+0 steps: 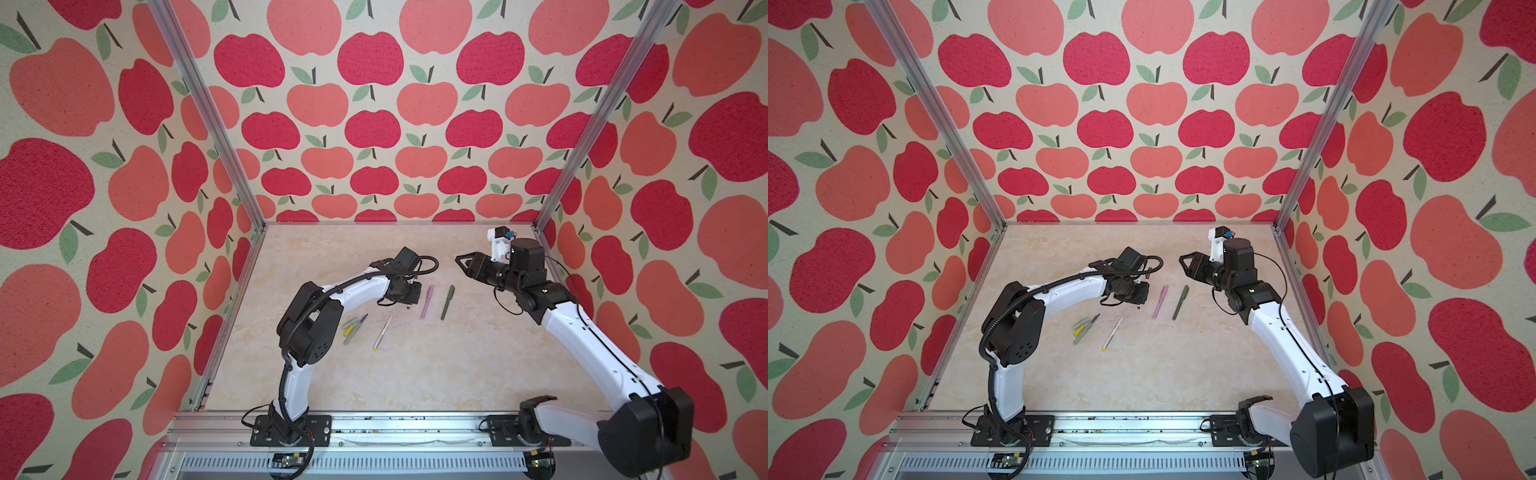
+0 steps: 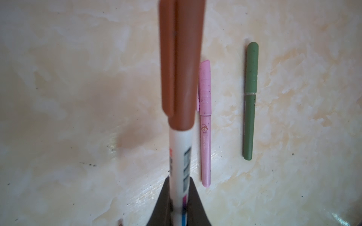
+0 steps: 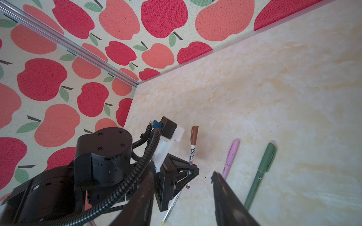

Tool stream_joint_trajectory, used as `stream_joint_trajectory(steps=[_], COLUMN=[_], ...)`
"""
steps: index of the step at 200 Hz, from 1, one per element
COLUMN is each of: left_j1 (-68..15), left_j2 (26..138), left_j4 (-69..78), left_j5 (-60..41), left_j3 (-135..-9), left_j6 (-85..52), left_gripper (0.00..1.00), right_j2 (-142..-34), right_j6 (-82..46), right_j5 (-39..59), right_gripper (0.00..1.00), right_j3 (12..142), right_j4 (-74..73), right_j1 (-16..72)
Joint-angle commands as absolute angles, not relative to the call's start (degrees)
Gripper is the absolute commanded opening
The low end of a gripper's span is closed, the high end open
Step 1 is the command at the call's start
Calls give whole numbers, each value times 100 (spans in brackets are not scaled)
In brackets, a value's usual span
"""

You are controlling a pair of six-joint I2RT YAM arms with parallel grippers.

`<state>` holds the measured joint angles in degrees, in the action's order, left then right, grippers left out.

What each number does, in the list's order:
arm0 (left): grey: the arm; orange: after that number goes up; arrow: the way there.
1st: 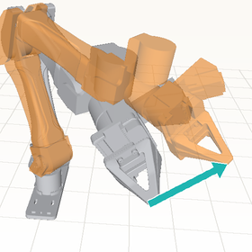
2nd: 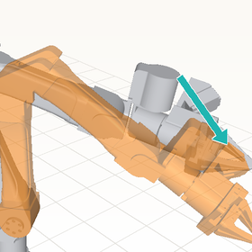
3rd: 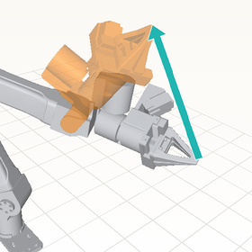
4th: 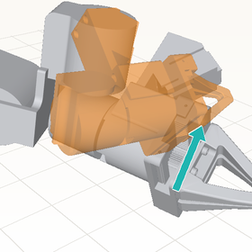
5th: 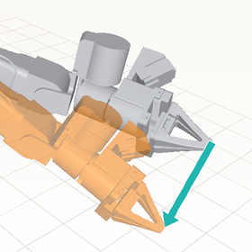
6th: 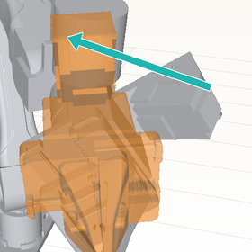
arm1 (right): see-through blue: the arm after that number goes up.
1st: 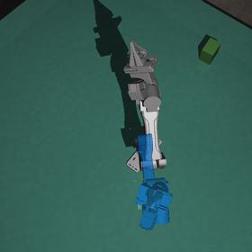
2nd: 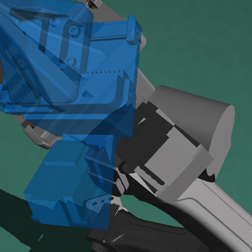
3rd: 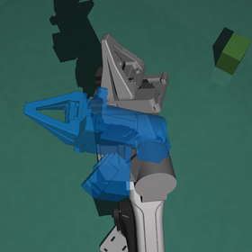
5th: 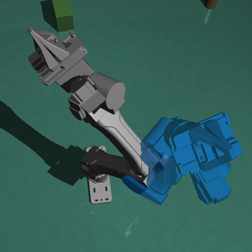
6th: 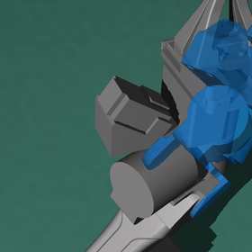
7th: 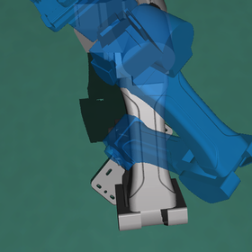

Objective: Insert the pens into the pen caps
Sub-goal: 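Lower the capped marker toward the table with the left gripper while the right gripper withdraws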

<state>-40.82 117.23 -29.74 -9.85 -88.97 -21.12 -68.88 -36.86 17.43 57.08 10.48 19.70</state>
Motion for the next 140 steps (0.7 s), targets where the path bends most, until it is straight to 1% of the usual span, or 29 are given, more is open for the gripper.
stream_joint_trajectory(steps=[1,99,140], left_j1=[-4104,-4168,-4210], left_j2=[12040,12835,12951], left_j4=[-3685,-4575,-4872], left_j5=[-848,-676,-537], left_j3=[-9348,-10362,-10468], left_j6=[-2012,-2048,-2082], left_gripper=[0,0,0], right_j2=[-6751,-6716,-6697], right_j6=[-3630,-3695,-3690], right_j5=[1705,1819,1837], right_gripper=[51,51,51], right_j3=[5639,5520,5502], right_j4=[1155,1063,1055], right_j1=[1919,1876,1863])
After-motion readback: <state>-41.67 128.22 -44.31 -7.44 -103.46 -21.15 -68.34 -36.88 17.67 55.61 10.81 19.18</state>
